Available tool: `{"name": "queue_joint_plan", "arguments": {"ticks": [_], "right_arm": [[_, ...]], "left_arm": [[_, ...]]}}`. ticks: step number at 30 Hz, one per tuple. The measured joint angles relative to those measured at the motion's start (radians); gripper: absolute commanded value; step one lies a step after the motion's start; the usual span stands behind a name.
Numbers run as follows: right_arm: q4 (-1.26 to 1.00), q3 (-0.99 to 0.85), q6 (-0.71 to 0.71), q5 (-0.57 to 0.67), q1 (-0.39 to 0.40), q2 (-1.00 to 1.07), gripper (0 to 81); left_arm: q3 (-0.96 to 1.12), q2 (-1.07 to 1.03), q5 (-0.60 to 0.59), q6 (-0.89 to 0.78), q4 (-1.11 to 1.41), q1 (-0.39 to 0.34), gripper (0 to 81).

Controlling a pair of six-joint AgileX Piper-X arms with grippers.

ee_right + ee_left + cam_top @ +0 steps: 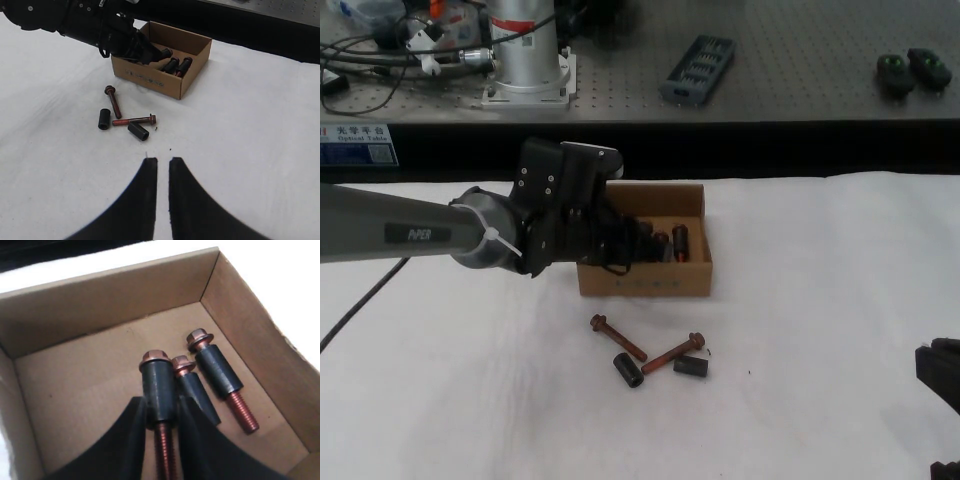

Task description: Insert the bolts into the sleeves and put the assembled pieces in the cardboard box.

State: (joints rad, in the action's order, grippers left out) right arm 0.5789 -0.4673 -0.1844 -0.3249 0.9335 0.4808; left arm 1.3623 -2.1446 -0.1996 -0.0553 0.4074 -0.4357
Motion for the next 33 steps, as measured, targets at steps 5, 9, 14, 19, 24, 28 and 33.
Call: {"name": "queue_joint_plan", "arguments": {"ticks": [5, 9, 14, 19, 24, 28, 33], "right_arm": [[0.0, 0.0, 0.0, 0.0, 0.0, 0.0, 8.0], [0.0, 0.0, 0.0, 0.0, 0.0, 0.0, 8.0], [0.0, 0.0, 0.0, 0.0, 0.0, 0.0, 8.0], [0.0, 0.0, 0.0, 0.0, 0.0, 0.0, 8.0], [0.0, 0.0, 0.0, 0.01, 0.0, 0.0, 8.0], [-0.014, -0.006, -0.001, 0.064, 0.0, 0.029, 8.0], [-0.016, -0.067, -0.001, 0.142, -0.039, 0.141, 8.0]], "left_arm": [[0.0, 0.0, -0.016, -0.023, 0.019, 0.0, 18.8], [0.0, -0.001, -0.043, -0.036, 0.061, 0.0, 26.0], [0.0, -0.001, -0.05, -0.083, 0.084, 0.0, 23.6], [0.0, -0.001, -0.05, -0.083, 0.09, 0.0, 23.0], [0.0, 0.002, -0.05, -0.087, 0.09, 0.0, 23.0], [0.0, 0.071, -0.05, -0.119, 0.073, 0.0, 23.0], [0.0, 0.266, -0.05, -0.2, -0.016, 0.0, 23.0]]}}
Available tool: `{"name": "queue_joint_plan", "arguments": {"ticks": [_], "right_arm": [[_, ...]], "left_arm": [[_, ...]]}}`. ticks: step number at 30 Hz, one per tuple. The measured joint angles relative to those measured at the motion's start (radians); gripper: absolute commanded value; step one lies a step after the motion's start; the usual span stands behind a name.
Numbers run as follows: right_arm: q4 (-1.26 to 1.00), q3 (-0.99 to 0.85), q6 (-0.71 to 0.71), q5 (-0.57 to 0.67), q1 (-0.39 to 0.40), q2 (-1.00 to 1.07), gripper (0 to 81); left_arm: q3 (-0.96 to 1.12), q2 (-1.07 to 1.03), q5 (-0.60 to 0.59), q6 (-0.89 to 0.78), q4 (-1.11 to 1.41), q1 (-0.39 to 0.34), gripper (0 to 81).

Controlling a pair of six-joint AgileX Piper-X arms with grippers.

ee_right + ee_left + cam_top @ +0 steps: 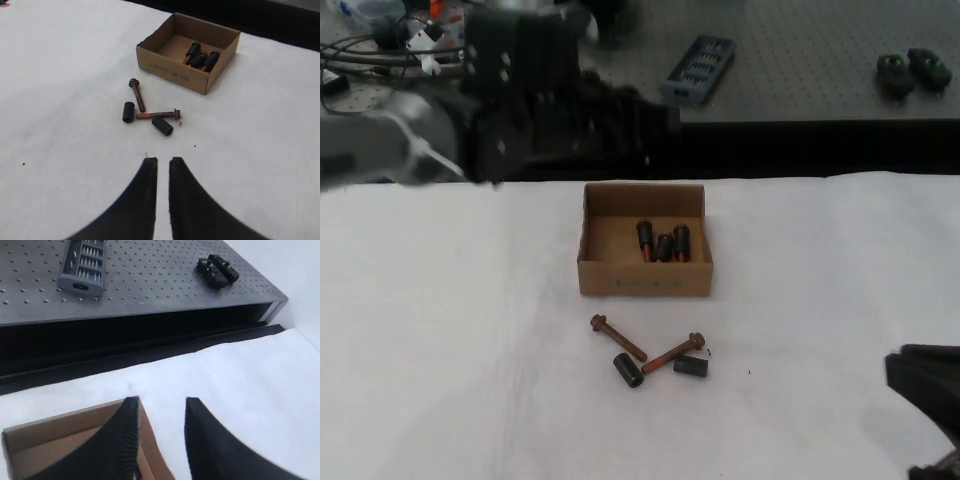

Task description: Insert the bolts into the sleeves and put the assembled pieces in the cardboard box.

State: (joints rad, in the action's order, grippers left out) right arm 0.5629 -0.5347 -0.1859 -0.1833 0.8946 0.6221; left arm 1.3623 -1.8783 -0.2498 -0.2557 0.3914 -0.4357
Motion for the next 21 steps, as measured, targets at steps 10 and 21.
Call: {"name": "queue_joint_plan", "arguments": {"ticks": [10, 21], "right_arm": [[-0.006, -0.156, 0.121, 0.228, -0.109, 0.304, 8.0], [0.025, -0.336, 0.302, 0.339, -0.154, 0.605, 8.0]], "left_arm": [[0.001, 0.3, 0.006, 0.115, -0.605, 0.048, 8.8], [0.001, 0.444, 0.012, 0.289, -0.994, 0.076, 8.1]]}}
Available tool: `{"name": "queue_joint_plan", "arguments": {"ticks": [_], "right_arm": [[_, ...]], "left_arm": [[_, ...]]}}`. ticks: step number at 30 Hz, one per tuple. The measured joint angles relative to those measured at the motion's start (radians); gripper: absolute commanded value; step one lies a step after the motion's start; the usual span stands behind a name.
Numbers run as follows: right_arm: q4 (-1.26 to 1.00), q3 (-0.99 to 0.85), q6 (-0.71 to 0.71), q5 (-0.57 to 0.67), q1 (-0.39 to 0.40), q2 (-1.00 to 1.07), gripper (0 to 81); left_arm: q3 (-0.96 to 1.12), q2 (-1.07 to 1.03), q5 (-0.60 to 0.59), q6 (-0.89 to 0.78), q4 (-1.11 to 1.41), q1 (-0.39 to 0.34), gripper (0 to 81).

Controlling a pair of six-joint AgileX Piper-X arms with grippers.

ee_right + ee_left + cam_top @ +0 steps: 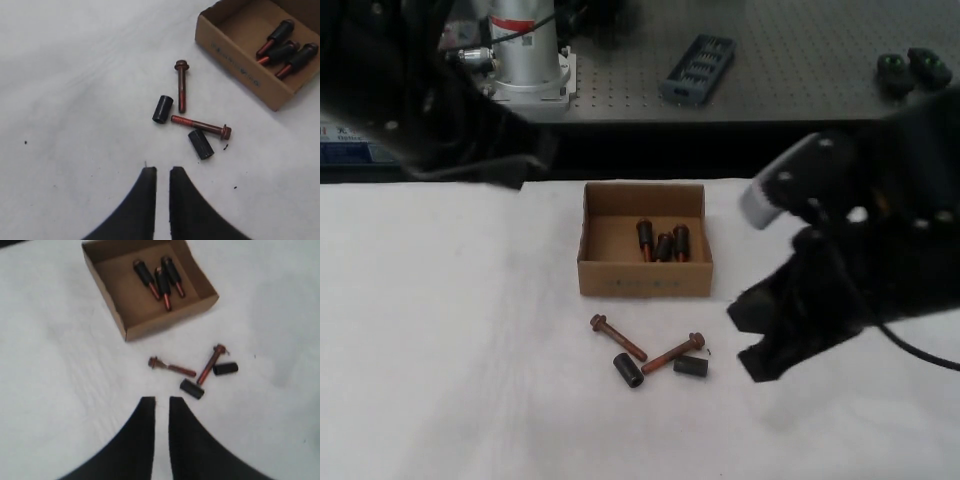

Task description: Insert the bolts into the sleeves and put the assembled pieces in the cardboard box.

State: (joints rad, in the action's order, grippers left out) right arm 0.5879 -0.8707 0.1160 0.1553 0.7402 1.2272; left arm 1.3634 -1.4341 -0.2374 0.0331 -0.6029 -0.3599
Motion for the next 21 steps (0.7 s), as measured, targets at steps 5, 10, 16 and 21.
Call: {"name": "queue_joint_plan", "arguments": {"ticks": [5, 10, 16, 21], "right_arm": [[0.045, -0.111, 0.099, 0.007, 0.001, 0.2, 9.7], [0.087, -0.207, 0.149, 0.018, 0.001, 0.394, 27.6], [0.119, -0.3, 0.158, 0.006, 0.001, 0.571, 28.7], [0.127, -0.329, 0.21, -0.017, 0.001, 0.626, 24.1]], "left_arm": [[0.0, 0.046, 0.031, 0.073, -0.158, 0.0, 8.1], [0.0, 0.081, 0.04, 0.084, -0.188, 0.0, 8.1], [0.0, 0.149, 0.04, 0.082, -0.194, 0.0, 8.1], [-0.019, 0.235, 0.04, 0.076, -0.185, 0.0, 8.1]]}}
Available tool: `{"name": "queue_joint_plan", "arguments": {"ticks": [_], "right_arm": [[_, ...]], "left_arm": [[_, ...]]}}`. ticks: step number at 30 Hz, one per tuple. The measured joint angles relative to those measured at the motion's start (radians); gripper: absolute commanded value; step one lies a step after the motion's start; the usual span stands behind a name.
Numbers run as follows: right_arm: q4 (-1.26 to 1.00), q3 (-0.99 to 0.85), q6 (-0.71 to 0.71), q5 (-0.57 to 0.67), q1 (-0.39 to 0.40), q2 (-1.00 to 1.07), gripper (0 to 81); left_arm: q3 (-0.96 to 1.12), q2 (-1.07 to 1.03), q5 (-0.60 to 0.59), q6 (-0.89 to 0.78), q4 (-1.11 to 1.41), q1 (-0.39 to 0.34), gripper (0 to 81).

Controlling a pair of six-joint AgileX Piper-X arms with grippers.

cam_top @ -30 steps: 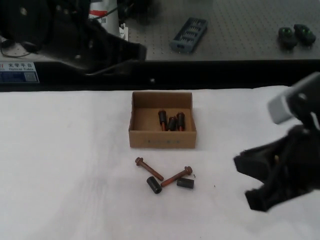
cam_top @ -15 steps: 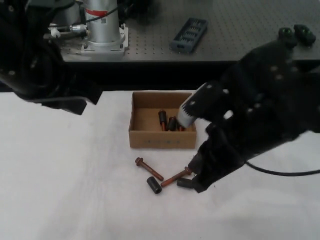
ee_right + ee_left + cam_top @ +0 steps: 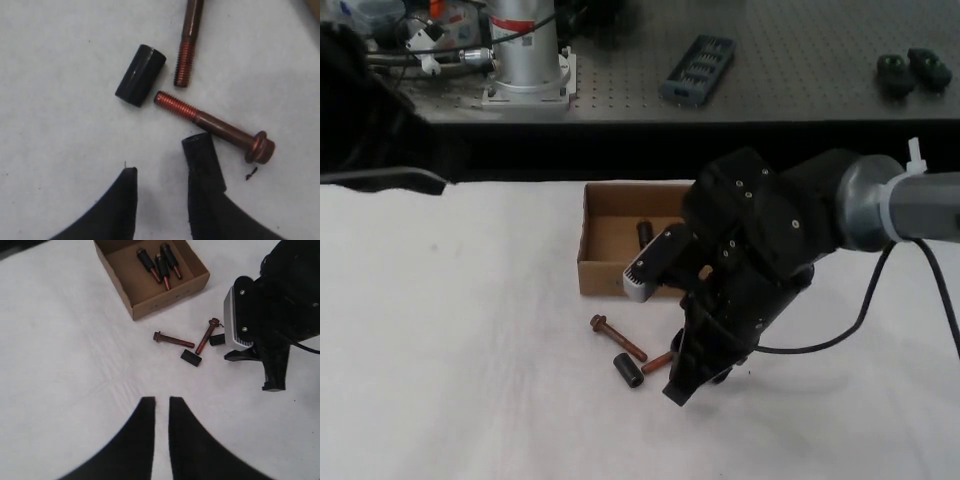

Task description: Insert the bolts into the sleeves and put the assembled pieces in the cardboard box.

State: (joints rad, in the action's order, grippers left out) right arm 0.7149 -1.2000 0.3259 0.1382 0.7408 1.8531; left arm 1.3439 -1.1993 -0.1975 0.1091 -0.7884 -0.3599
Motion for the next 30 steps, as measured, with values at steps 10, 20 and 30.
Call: {"name": "queue_joint_plan", "arguments": {"ticks": [10, 20, 30], "right_arm": [[-0.007, -0.04, 0.043, -0.016, -0.054, 0.022, 24.2], [-0.019, -0.044, 0.051, -0.005, -0.051, 0.101, 24.2], [-0.025, -0.06, 0.063, -0.004, -0.039, 0.117, 24.2]], "left_arm": [[-0.446, 0.314, -0.031, -0.142, 0.195, 0.0, 8.1], [-0.64, 0.404, -0.137, -0.214, 0.291, 0.0, 8.1], [-0.64, 0.404, -0.148, -0.217, 0.318, 0.0, 8.1]]}}
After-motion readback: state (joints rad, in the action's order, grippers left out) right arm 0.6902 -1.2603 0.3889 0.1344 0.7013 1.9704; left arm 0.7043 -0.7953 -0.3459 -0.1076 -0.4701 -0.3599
